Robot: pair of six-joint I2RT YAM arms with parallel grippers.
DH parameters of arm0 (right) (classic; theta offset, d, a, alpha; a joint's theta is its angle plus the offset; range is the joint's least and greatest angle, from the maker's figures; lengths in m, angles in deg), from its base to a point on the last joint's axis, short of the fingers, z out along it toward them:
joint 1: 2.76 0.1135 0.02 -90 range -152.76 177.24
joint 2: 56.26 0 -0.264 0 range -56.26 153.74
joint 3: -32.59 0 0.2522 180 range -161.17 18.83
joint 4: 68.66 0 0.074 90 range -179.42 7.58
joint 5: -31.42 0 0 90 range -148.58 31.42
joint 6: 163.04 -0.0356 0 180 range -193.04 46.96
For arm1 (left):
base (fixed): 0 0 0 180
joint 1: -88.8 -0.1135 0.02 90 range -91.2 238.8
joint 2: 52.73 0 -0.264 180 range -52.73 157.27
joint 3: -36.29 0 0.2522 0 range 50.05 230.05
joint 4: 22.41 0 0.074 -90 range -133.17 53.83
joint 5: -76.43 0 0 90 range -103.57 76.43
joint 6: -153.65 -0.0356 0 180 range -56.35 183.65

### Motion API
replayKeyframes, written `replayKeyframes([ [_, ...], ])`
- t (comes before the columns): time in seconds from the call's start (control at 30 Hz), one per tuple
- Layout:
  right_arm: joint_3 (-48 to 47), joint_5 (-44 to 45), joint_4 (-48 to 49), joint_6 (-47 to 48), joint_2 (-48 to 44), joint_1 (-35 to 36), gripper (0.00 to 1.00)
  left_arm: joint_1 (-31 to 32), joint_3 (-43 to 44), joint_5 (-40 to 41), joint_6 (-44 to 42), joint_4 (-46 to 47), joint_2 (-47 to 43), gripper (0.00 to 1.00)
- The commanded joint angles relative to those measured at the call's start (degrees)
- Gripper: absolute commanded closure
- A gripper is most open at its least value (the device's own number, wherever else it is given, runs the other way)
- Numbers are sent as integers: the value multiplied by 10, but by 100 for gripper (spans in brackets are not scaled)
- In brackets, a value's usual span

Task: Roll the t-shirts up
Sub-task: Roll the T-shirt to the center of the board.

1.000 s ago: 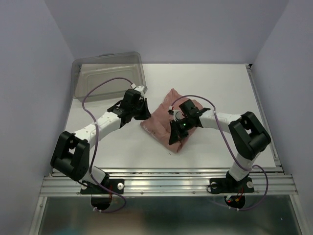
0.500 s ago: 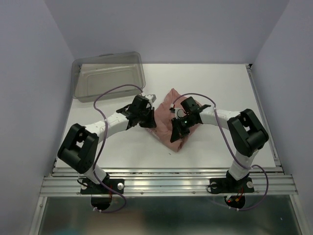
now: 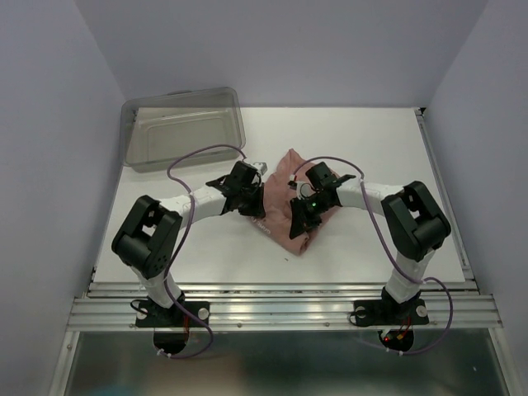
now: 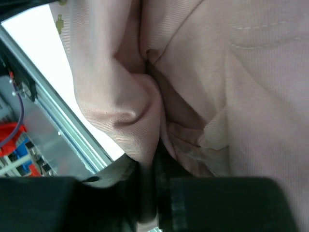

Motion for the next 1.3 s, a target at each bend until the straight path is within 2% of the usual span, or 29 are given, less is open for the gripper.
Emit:
replayKeyframes([
  [0.0, -9, 50, 0, -9, -43, -4, 73, 2, 27, 12, -1, 11, 10, 100],
  [0.07, -5, 61, -6, -16, -66, -4, 60, 1, 32, 14, -1, 10, 17, 100],
  [0.1, -3, 68, -7, -18, -75, -4, 49, 1, 33, 14, -1, 11, 21, 100],
  [0.17, 2, 80, -14, -23, -105, -4, 42, 0, 36, 16, -1, 12, 24, 100],
  [0.3, 1, 102, -36, -29, -148, -4, 35, -1, 40, 15, -1, 14, 28, 100],
  [0.43, 7, 138, -46, -48, -190, -4, 34, -2, 46, 14, -3, 10, 32, 100],
  [0.47, 9, 156, -43, -54, -197, -4, 36, -2, 47, 14, -4, 8, 34, 100],
  [0.53, 23, 176, -35, -66, -214, -4, 52, -3, 48, 15, -3, 8, 34, 100],
  [0.57, 29, 198, -28, -78, -219, 4, 69, -3, 49, 15, -3, 8, 35, 100],
  [0.63, 42, 213, -22, -87, -226, 15, 83, -4, 50, 16, -2, 8, 35, 100],
  [0.7, 49, 221, -9, -101, -235, 39, 92, -4, 52, 16, -1, 8, 36, 100],
  [0.8, 49, 215, 12, -116, -230, 79, 96, -5, 54, 16, -1, 8, 38, 100],
  [0.93, 55, 215, 46, -127, -200, 92, 99, -6, 61, 18, -2, 4, 40, 100],
  [1.07, 75, 304, 59, -134, -177, 92, 99, -8, 68, 22, -4, -3, 42, 100],
  [1.27, 112, 332, 81, -130, -148, 92, 99, -17, 62, 34, -11, -10, 46, 100],
])
